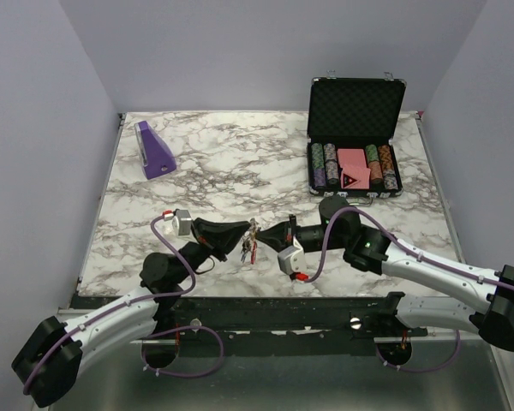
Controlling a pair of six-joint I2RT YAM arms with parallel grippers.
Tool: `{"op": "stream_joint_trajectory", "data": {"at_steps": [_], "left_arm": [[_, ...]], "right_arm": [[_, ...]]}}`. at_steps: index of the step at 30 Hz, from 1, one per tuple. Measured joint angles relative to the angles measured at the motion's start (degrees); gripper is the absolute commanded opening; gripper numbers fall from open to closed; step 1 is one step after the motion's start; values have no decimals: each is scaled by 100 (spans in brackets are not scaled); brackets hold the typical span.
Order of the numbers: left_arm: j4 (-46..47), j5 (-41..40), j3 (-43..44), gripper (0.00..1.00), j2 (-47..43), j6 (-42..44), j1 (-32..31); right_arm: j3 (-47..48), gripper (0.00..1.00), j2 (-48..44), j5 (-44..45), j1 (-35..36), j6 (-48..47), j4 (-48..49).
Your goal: Put the keys on the keyring
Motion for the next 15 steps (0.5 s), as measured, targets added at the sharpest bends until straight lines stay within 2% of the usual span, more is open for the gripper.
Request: {"op": "stream_joint_trajectory", "data": {"at_steps": [6,15], "left_arm": [[52,48,2,0,-63,170,68],[-229,79,35,0,-800,763,254]], "right_arm": [[-4,22,-90,13,61,564,-61],[131,29,-275,-9,122,1357,-579]]}}
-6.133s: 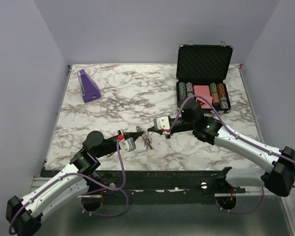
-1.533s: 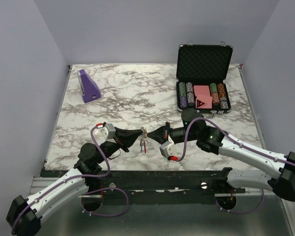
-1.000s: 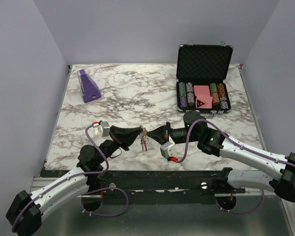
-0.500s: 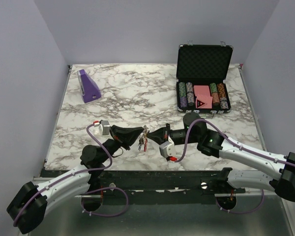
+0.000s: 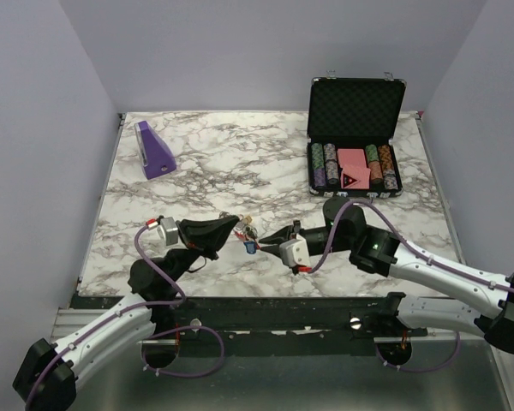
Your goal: Put the keys on the keyring
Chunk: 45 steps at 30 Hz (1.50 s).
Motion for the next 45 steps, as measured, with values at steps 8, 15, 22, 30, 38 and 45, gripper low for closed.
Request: {"op": "stream_joint_trajectory", "data": {"at_steps": [8,15,22,30,38,45], "left_arm": [[-245,691,0,0,-144,365,186],[-570,1392,66,0,-146,704,214],[-837,1705,129,0,-181,861,238],[-841,1803,140,0,-157,874,238],[-754,1810,140,0,-37,870,238],[-610,1810,140,0,-4,815,238]], "right_arm": [[243,34,-48,7,-400,1134,310],[302,37,-7,0,-730,2179,634],[367,34,184,-208,-859,2988,922],[367,32,474,-660,-857,3713,1259],[367,31,627,-876,-844,4017,1467],[365,27,754,-881,-820,4100,1482]]}}
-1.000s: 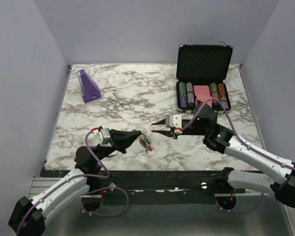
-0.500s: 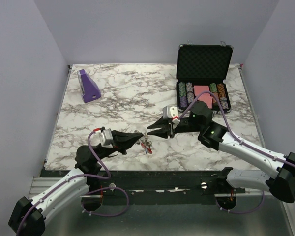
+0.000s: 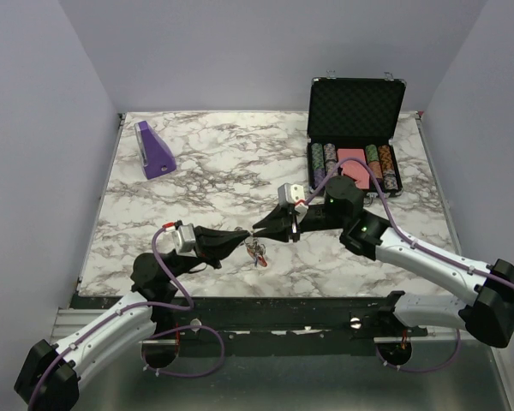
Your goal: Put the keys on the keyring
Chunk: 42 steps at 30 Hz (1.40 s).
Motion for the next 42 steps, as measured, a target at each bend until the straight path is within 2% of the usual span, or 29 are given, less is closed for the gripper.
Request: {"op": "stream_joint_trajectory", "data": {"at_steps": [11,16,25,28,31,32,35,42], "left_arm": [[157,0,0,0,11,-85,0],[247,4,0,0,52,-144,0],[374,42,0,0,87,-168,22],[297,90,0,18,68,-153,24],[-83,127,7,43,-103,-85,26],[-278,129,39,49,-192,-31,26],[-1073,116,275,54,-562,164,26],[-2859,107,1246,56,-874,686,26]], "right_arm": [[0,18,74,-46,0,68,120],[0,1,85,-107,0,109,155],[0,1,85,-111,0,188,240],[7,0,83,-114,0,114,144],[68,0,85,-127,0,-125,-232],[103,0,85,-127,0,-219,-407],[264,0,85,-122,0,-588,-1023],[844,0,103,-46,11,-1821,-2555]]}}
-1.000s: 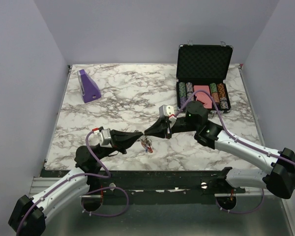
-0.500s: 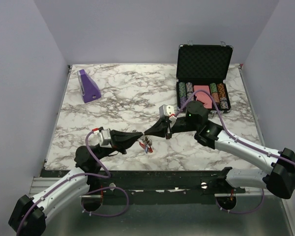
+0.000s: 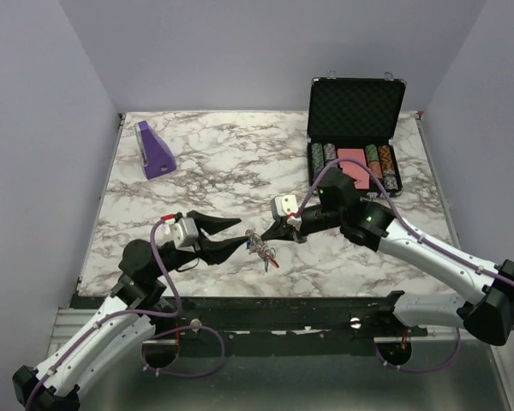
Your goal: Put the keys on the keyring
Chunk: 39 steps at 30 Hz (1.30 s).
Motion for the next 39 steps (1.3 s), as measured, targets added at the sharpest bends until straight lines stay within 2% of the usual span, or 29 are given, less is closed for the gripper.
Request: {"op": "stream_joint_trajectory", "data": {"at_steps": [5,9,13,22,32,39], "left_arm": [[-1270,52,728,57,420,450,0],[-1781,293,1036,64,905,610,0],[-2024,557,1163,61,1287,638,7],[-1928,949,1266,47,1873,518,7],[-1687,1239,1272,38,2420,197,-35],[-1694,1261,1458,36,2575,173,-111]], "right_arm": [[509,0,92,234,0,-981,-1040],[813,0,221,428,0,-1543,-1650],[933,0,334,564,7,-1878,-2035],[1088,0,538,767,101,-2133,-2463],[1228,0,667,962,175,-2194,-2614],[1228,1,671,992,214,-2192,-2629]]}}
